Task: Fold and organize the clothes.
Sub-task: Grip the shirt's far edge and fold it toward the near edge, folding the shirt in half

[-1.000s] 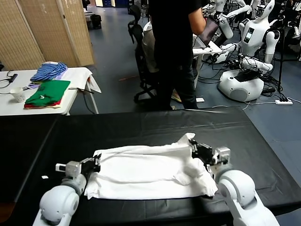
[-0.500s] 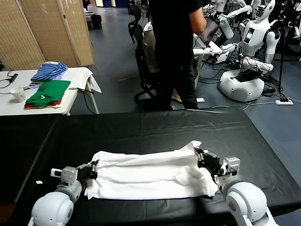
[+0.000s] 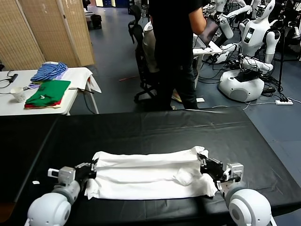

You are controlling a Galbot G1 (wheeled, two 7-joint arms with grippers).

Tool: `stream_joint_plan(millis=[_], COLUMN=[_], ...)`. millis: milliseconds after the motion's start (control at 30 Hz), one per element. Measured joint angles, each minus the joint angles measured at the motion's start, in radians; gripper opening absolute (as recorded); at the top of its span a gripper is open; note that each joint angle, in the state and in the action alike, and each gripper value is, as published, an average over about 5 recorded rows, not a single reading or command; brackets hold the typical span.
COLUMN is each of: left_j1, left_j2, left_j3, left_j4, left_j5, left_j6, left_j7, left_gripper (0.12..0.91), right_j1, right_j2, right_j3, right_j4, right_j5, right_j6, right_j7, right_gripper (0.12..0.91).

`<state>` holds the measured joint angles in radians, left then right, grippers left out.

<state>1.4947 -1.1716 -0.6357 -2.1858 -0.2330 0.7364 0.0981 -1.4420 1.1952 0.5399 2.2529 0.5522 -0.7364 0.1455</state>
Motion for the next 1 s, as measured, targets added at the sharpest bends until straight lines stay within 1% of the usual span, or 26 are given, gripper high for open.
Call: stream_joint_plan(millis=[233, 633, 833, 900, 933, 1000], left_j1=[0.040, 0.105, 0.131, 0.138, 0.142, 0.148], left_j2=[0.018, 0.005, -0.005, -0.007, -0.007, -0.008], left_j3=[-0.003, 0.002, 0.003, 0.003, 0.003, 0.004], left_j4=[-0.020, -0.044, -0.049, -0.051, -0.052, -0.056], left_j5=[0.025, 0.050, 0.067, 0.077, 0.083, 0.097], left_j6=[0.000, 0.000, 0.000, 0.000, 0.000, 0.000], left_j7=[0.012, 0.008, 0.007, 0.007, 0.007, 0.007], left_gripper=[0.148, 0.148, 0.148, 0.148, 0.148, 0.148], right_j1=[-0.015, 0.001, -0.007, -0.010, -0.012, -0.016], right_j2=[0.004, 0.006, 0.005, 0.006, 0.006, 0.006], right_j3=[0.004, -0.006, -0.006, -0.006, -0.006, -0.005], right_j4=[0.008, -0.046, -0.053, -0.055, -0.055, -0.054], right_j5=[0.015, 0.012, 0.000, -0.012, -0.018, -0.028], right_j6=[0.000, 0.000, 0.000, 0.000, 0.000, 0.000], right_j7=[0.009, 0.027, 0.022, 0.020, 0.019, 0.019], right_gripper=[0.144, 0.144, 0.148, 0.187, 0.226, 0.338])
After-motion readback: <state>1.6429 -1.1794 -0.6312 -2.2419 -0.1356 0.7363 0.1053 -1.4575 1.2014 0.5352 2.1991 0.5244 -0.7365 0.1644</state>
